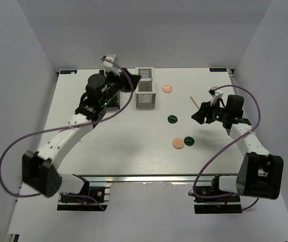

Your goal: Organize the makeup

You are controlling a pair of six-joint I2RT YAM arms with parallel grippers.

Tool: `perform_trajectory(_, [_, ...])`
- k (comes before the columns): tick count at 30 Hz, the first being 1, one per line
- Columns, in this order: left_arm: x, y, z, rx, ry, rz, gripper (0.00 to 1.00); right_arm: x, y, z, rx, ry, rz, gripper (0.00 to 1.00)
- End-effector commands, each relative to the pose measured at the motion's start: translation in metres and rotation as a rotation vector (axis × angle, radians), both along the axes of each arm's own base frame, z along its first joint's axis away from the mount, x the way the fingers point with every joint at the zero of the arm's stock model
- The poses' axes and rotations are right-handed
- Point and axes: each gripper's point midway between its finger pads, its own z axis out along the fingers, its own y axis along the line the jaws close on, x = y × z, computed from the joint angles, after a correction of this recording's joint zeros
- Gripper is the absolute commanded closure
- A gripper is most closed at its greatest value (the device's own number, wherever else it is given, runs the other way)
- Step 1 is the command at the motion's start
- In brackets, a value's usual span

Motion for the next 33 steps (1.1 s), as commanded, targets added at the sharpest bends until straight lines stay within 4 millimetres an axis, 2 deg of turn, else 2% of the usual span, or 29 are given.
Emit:
perform_trajectory(1, [-0.050, 0.019, -0.055, 0.026, 0.198, -0.030, 0.33, 0.040, -0.042, -0.008, -0.149, -0.002, -0.229, 0.39])
perform_trajectory(2, [-0.058, 0.026, -0.058, 0.012, 0.204, -0.018, 0.30, 0.051, -0.049, -0.004, -0.177, -0.012, -0.268, 0.39])
perform_trajectory(3, [-0.074, 0.038, -0.064, -0.017, 0.215, 0.009, 0.24, 0.059, -0.054, -0.017, -0.205, 0.022, -0.292, 0.37])
perform_trajectory(4, [-0.080, 0.044, -0.066, -0.034, 0.217, 0.025, 0.22, 0.068, -0.067, -0.022, -0.262, 0.032, -0.361, 0.37])
perform_trajectory(5, [-0.087, 0.049, -0.068, -0.046, 0.219, 0.039, 0.21, 0.081, -0.072, -0.014, -0.285, 0.015, -0.383, 0.36])
perform_trajectory(6, [-0.091, 0.056, -0.068, -0.066, 0.223, 0.068, 0.19, 0.087, -0.072, -0.016, -0.305, 0.015, -0.384, 0.36])
perform_trajectory(7, [-0.100, 0.063, -0.071, -0.076, 0.219, 0.080, 0.16, 0.095, -0.077, -0.029, -0.341, 0.044, -0.403, 0.36])
perform_trajectory(8, [-0.104, 0.067, -0.073, -0.077, 0.226, 0.091, 0.15, 0.107, -0.078, -0.024, -0.359, 0.023, -0.402, 0.36])
perform_trajectory(9, [-0.108, 0.071, -0.078, -0.073, 0.245, 0.101, 0.14, 0.114, -0.075, -0.037, -0.380, 0.045, -0.381, 0.36])
perform_trajectory(10, [-0.115, 0.075, -0.084, -0.066, 0.260, 0.105, 0.14, 0.125, -0.074, -0.031, -0.397, 0.020, -0.368, 0.36])
perform_trajectory(11, [-0.116, 0.079, -0.087, -0.061, 0.267, 0.121, 0.14, 0.125, -0.072, -0.044, -0.413, 0.045, -0.352, 0.36])
perform_trajectory(13, [-0.121, 0.086, -0.093, -0.055, 0.282, 0.146, 0.13, 0.142, -0.073, -0.056, -0.437, 0.059, -0.340, 0.41])
perform_trajectory(14, [-0.122, 0.087, -0.094, -0.055, 0.287, 0.148, 0.13, 0.145, -0.061, -0.064, -0.457, 0.073, -0.303, 0.42])
perform_trajectory(15, [-0.125, 0.088, -0.095, -0.054, 0.292, 0.152, 0.13, 0.157, -0.058, -0.073, -0.467, 0.090, -0.287, 0.46])
perform_trajectory(17, [-0.127, 0.091, -0.095, -0.059, 0.295, 0.160, 0.13, 0.161, -0.058, -0.086, -0.483, 0.145, -0.264, 0.52])
perform_trajectory(18, [-0.128, 0.092, -0.095, -0.061, 0.294, 0.161, 0.13, 0.171, -0.057, -0.092, -0.484, 0.157, -0.253, 0.54])
perform_trajectory(23, [-0.132, 0.099, -0.098, -0.067, 0.300, 0.190, 0.12, 0.177, -0.047, -0.098, -0.479, 0.150, -0.199, 0.56])
perform_trajectory(28, [-0.129, 0.095, -0.104, -0.068, 0.312, 0.185, 0.12, 0.180, -0.047, -0.113, -0.512, 0.165, -0.179, 0.56])
perform_trajectory(33, [-0.124, 0.090, -0.105, -0.053, 0.321, 0.172, 0.12, 0.175, -0.046, -0.132, -0.537, 0.196, -0.148, 0.65])
